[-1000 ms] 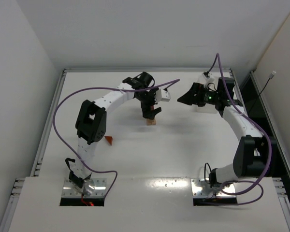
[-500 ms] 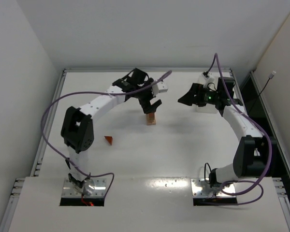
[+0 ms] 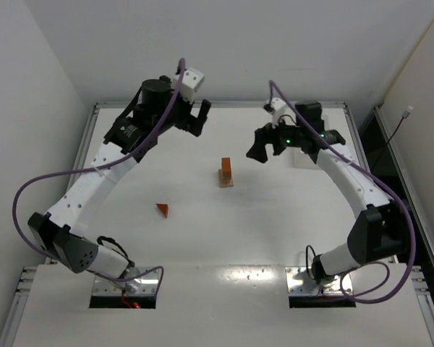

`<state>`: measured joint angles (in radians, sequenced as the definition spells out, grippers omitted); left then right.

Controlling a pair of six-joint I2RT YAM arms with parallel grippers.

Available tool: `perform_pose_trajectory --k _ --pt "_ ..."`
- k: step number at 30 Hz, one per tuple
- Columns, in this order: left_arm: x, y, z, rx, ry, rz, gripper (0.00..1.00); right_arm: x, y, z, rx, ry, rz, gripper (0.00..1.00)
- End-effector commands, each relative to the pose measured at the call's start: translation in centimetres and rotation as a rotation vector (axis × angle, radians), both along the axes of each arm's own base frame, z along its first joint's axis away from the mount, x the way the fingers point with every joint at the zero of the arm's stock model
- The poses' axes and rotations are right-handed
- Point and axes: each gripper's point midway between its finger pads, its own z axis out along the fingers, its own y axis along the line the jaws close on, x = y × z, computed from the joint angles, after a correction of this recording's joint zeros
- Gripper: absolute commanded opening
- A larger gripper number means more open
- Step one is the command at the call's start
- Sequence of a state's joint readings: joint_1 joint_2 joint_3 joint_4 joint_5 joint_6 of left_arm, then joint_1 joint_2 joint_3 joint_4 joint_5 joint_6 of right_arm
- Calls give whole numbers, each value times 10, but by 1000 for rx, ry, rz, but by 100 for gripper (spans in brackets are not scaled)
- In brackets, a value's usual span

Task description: Build the wood block tower

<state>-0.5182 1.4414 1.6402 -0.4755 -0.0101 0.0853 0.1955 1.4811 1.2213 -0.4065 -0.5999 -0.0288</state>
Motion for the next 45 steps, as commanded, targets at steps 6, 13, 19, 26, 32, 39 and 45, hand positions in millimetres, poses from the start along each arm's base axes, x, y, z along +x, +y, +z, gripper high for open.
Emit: perform_pose_trajectory --k 6,13,19,26,32,39,45 --pt "-12 177 -109 -95 378 607 100 -38 153 4 -226 -257 630 89" --pt "-67 207 -168 -206 647 540 100 -46 206 -26 -125 59 616 83" --pt "-115 157 -203 -347 852 309 89 -43 174 -31 -237 -35 472 86" --pt "-114 151 -240 -629 1106 355 57 -51 129 -29 -344 -119 417 86" --pt "-106 179 -267 -826 1276 560 53 -64 104 -23 -383 -165 401 87" --pt "-131 162 -289 -814 1356 540 52 -67 91 -26 -397 -163 397 87" --pt "-142 135 -288 -761 1376 455 53 -62 86 -26 -402 -166 384 87"
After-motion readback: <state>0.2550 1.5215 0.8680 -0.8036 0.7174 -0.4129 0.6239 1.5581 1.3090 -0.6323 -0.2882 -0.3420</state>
